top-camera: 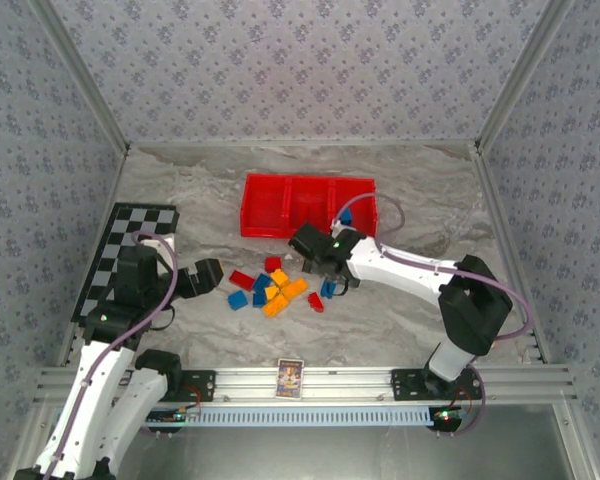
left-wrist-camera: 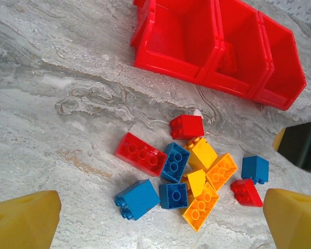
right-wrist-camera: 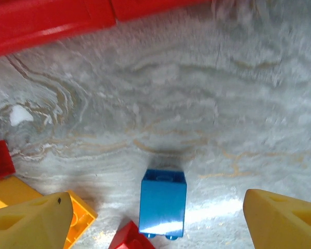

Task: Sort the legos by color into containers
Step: Pick up the lego from the center of the table.

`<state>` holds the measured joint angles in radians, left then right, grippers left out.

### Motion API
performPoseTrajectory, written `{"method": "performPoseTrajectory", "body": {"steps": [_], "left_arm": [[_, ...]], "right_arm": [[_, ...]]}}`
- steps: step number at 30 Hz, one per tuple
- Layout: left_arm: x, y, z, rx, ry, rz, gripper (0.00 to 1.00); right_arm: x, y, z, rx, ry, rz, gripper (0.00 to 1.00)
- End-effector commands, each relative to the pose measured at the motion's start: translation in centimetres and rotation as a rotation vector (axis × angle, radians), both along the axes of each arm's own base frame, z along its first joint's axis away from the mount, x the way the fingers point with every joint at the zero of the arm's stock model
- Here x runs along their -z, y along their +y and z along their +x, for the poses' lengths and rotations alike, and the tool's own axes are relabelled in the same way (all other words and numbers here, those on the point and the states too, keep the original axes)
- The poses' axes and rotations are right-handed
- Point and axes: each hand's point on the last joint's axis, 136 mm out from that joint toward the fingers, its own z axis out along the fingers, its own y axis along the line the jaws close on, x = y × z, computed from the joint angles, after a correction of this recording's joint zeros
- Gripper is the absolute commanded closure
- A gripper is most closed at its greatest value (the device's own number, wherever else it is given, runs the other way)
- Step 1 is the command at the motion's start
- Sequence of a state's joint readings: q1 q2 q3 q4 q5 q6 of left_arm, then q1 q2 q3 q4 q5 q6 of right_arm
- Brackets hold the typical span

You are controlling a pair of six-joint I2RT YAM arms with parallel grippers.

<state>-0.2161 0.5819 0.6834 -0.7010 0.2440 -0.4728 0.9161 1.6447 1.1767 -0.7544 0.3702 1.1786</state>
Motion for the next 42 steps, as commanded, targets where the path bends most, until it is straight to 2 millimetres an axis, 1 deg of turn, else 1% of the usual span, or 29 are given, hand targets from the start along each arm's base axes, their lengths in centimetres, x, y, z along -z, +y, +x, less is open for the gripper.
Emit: {"method": "performPoseTrajectory", "body": {"steps": [1, 4, 7, 14, 21, 25, 29, 34, 36, 37, 40, 42], "left_arm": [[-1.3, -0.6, 0.7, 0.012, -0.045, -0.045, 0.00], [-1.5, -0.8, 0.9, 0.014, -0.050, -0.052, 0.00], [-1.7, -0.8, 1.0, 0.017, -0.049, -0.051, 0.00], [-0.5, -0.8, 0.4, 0.012, -0.010, -0.040, 0.00], [0.4, -1.0, 0.2, 0.021, 0.013, 0.004, 0.00], [0.8, -1.4, 0.1, 0.036, 0.024, 0.018, 0.00], [1.3, -1.3, -0.3, 0.038, 0.049, 0.035, 0.00], [1.3, -1.4, -0.3, 0.040, 0.049, 0.041, 0.00], [1.4, -1.4, -0.3, 0.040, 0.051, 0.043, 0.00], [1.4, -1.3, -0.3, 0.039, 0.052, 0.043, 0.00], [1.5, -1.3, -0.3, 0.039, 0.054, 0.047, 0.00], [1.5, -1.3, -0.3, 0.039, 0.056, 0.048, 0.00]], "right_arm": [[1.1, 0.1, -0.5, 0.132, -0.003, 0.044, 0.14], [2.1, 0.6, -0.8, 0.144, 0.020, 0.036, 0.15], [2.6, 0.4, -1.0, 0.160, 0.023, 0.022, 0.18], [3.8, -0.6, -1.4, 0.167, 0.043, -0.040, 0.25], [5.1, 0.3, -1.1, 0.111, 0.073, -0.029, 0.31], [5.9, 0.4, -1.1, 0.097, 0.089, -0.034, 0.44], [6.5, 0.3, -1.2, 0.086, 0.102, -0.050, 0.50], [6.9, -0.2, -1.2, 0.082, 0.113, -0.071, 0.52], [6.8, -0.4, -1.1, 0.080, 0.111, -0.076, 0.56], [6.7, -0.5, -1.1, 0.078, 0.109, -0.081, 0.60], [6.3, -0.7, -0.9, 0.069, 0.101, -0.087, 0.65], [5.8, -0.8, -0.6, 0.059, 0.092, -0.093, 0.66]]}}
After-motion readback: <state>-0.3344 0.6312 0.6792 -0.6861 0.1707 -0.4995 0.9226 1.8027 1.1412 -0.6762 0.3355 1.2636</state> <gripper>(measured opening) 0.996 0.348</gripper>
